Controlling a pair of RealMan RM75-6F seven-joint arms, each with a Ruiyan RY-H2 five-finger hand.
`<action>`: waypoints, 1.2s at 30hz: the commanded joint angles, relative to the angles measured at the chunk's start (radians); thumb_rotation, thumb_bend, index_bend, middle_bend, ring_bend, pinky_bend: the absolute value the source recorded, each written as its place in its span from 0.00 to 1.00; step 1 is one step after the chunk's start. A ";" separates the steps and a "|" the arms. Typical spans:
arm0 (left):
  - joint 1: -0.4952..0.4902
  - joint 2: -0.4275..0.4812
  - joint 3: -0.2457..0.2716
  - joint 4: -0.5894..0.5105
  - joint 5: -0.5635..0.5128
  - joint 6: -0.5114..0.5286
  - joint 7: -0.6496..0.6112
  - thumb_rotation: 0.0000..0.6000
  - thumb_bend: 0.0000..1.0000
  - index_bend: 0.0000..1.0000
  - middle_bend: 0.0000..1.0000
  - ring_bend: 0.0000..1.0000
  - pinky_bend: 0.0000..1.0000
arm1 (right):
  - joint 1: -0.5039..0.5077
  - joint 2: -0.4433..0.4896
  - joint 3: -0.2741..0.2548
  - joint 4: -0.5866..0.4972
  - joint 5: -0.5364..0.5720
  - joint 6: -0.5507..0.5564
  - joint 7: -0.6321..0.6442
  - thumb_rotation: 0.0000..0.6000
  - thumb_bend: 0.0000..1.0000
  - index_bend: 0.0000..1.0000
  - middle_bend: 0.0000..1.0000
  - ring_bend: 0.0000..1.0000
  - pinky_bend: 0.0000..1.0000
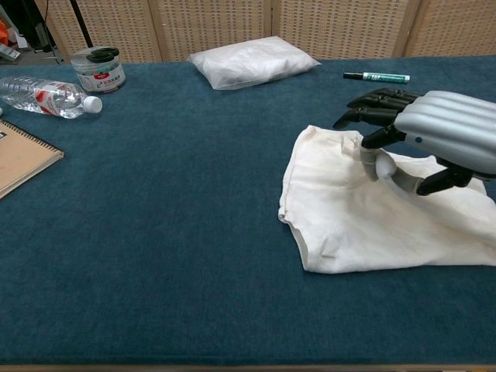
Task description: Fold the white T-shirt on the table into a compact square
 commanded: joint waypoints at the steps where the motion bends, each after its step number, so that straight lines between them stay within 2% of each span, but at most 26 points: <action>1: -0.001 0.001 -0.001 0.002 -0.001 -0.003 -0.004 1.00 0.20 0.00 0.00 0.00 0.00 | 0.005 -0.029 -0.012 -0.024 -0.011 -0.013 -0.051 1.00 0.62 0.72 0.15 0.00 0.00; 7: -0.004 -0.002 0.000 0.006 -0.002 -0.009 -0.002 1.00 0.20 0.00 0.00 0.00 0.00 | 0.009 -0.074 -0.019 -0.018 -0.022 -0.013 -0.082 1.00 0.62 0.72 0.15 0.00 0.00; 20: -0.005 -0.002 0.001 0.007 -0.004 -0.011 -0.002 1.00 0.20 0.00 0.00 0.00 0.00 | 0.050 -0.209 -0.023 0.094 -0.047 -0.030 -0.106 1.00 0.62 0.72 0.15 0.00 0.00; 36: -0.007 -0.001 0.001 0.011 -0.007 -0.018 -0.007 1.00 0.20 0.00 0.00 0.00 0.00 | 0.071 -0.274 -0.044 0.183 -0.081 -0.008 -0.170 1.00 0.61 0.72 0.15 0.00 0.00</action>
